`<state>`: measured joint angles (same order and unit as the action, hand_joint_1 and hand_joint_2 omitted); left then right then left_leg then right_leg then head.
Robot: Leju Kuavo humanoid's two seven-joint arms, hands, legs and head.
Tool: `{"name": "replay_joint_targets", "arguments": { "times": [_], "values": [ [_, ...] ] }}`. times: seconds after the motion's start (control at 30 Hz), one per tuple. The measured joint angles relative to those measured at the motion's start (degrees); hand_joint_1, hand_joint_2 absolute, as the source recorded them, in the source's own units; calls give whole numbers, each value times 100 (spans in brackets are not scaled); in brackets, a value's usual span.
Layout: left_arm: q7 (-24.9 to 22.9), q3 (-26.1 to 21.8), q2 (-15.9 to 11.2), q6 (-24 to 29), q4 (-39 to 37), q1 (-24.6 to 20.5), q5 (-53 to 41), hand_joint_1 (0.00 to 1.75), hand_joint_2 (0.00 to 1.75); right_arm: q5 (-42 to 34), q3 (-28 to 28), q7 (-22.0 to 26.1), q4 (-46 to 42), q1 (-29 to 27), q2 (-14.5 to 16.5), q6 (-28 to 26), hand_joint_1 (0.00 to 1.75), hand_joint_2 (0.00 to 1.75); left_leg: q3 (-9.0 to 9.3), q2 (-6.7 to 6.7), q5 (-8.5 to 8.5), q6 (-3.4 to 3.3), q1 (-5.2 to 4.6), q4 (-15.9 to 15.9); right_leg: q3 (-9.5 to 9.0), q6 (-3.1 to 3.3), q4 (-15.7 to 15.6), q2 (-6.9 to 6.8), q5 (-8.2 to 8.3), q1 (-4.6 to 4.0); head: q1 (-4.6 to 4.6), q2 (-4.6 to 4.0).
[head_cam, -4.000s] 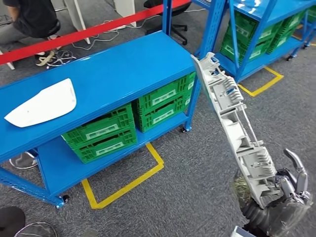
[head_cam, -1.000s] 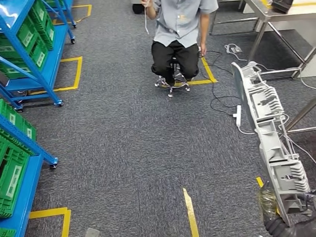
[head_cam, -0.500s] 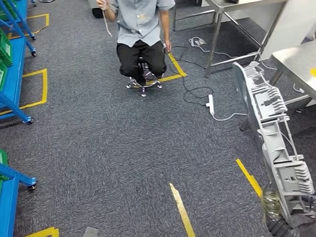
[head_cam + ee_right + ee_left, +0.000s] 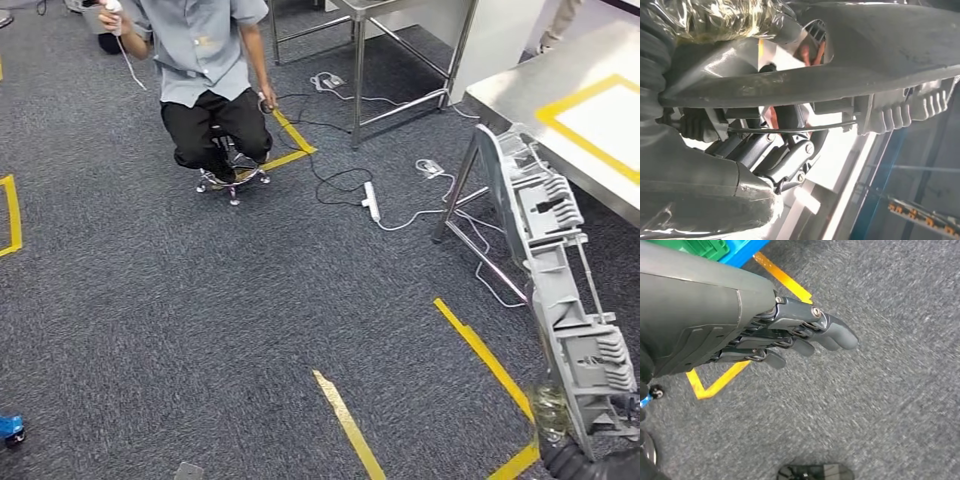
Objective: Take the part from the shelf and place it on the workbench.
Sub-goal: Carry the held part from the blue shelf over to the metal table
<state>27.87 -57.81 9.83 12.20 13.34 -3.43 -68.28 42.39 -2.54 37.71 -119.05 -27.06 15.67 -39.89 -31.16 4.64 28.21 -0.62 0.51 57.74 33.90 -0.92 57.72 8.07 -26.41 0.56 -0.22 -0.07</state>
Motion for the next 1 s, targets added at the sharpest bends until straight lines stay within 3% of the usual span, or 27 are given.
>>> {"name": "replay_joint_targets", "arguments": {
  "times": [0.03,0.1,0.17,0.23,0.27,0.3,0.37,0.43,0.53,0.6,0.67,0.7,0.73,0.77,0.83,0.9,0.97,1.0],
  "values": [
    [-1,0,1,0,-1,-8,0,0,175,2,5,-2,1,-1,-1,-1,175,175,8,-75,-19,-20,4,-32,35,-30,14,-32,-3,3,4,0],
    [1,-1,1,-6,-1,-19,2,0,175,14,9,-3,2,31,-2,-2,175,175,31,-245,-56,-71,20,-108,201,-71,290,-331,-175,-16,47,0],
    [2,-2,-3,-15,-1,-10,4,0,175,28,8,-3,4,80,-3,-2,175,175,38,-427,-55,-100,9,-127,522,-108,990,-669,-546,-16,85,0],
    [2,-2,-4,-20,-1,3,4,0,175,37,9,-5,11,97,-4,-2,175,175,42,-610,-41,-101,-1,-123,773,-155,1553,-759,-751,5,87,0],
    [2,-2,-2,-22,-1,2,4,0,175,38,12,-7,14,95,-4,-1,175,175,48,-691,-32,-94,-1,-122,750,-173,1546,-781,-695,15,90,0],
    [2,-2,2,-27,-1,-2,4,0,175,39,14,-9,16,96,-4,-1,175,175,63,-766,-20,-82,0,-121,602,-182,1301,-820,-541,23,90,0],
    [2,-2,9,-35,-1,-9,4,0,175,41,18,-10,17,103,-4,-1,175,175,109,-897,16,-36,-12,-116,124,-173,485,-1041,-217,12,92,0],
    [4,-2,9,-37,-1,-15,4,0,175,41,18,-11,17,108,-5,-2,175,175,146,-997,48,18,-42,-102,-157,-112,14,-1189,-111,-13,82,0],
    [6,-1,9,-37,-1,-44,5,0,175,44,21,-13,17,97,-5,-2,175,175,179,-1091,78,91,-41,-89,-161,-3,-20,-1050,-116,-28,79,0],
    [7,0,11,-37,-1,-67,5,0,175,45,20,-12,17,100,-4,-2,175,175,111,-888,245,150,-12,100,-164,66,-40,-935,-96,-13,67,0],
    [8,-1,10,-37,-1,-66,4,0,175,47,17,-12,17,109,-4,-2,175,175,-181,-617,594,170,4,733,-168,114,-48,-818,-85,-5,48,0],
    [8,-2,10,-37,-1,-51,4,0,175,47,16,-13,17,111,-4,-1,175,175,-380,-563,747,167,4,1130,-168,128,-47,-745,-84,-10,45,0],
    [8,-2,10,-37,-2,-33,4,0,175,47,16,-15,18,110,-4,-1,175,175,-535,-539,813,160,4,1424,-172,134,-46,-666,-83,-16,44,0],
    [8,-2,11,-37,-3,-19,4,0,175,45,16,-20,18,108,-4,0,175,175,-613,-525,759,145,3,1530,-178,138,-43,-579,-83,-22,44,0],
    [8,-2,10,-37,-5,-11,4,0,175,45,16,-32,19,106,-4,1,175,175,-478,-456,354,90,1,1110,-196,137,-40,-405,-83,-31,44,0],
    [8,-2,-2,-37,-5,-15,4,0,175,45,14,-41,19,111,-5,1,175,175,-215,-193,-24,17,8,418,-193,124,-26,-249,-85,-35,48,0],
    [8,-1,-13,-37,-5,-18,4,0,175,43,12,-45,19,113,-6,1,175,175,-81,-6,-80,-4,11,68,-138,74,-6,-115,-76,-22,43,0],
    [8,-1,-13,-37,-5,-20,4,0,175,42,12,-46,19,109,-7,0,175,175,-60,-24,-58,-1,11,19,-104,36,-5,-50,-65,-16,39,0]
  ]
}}
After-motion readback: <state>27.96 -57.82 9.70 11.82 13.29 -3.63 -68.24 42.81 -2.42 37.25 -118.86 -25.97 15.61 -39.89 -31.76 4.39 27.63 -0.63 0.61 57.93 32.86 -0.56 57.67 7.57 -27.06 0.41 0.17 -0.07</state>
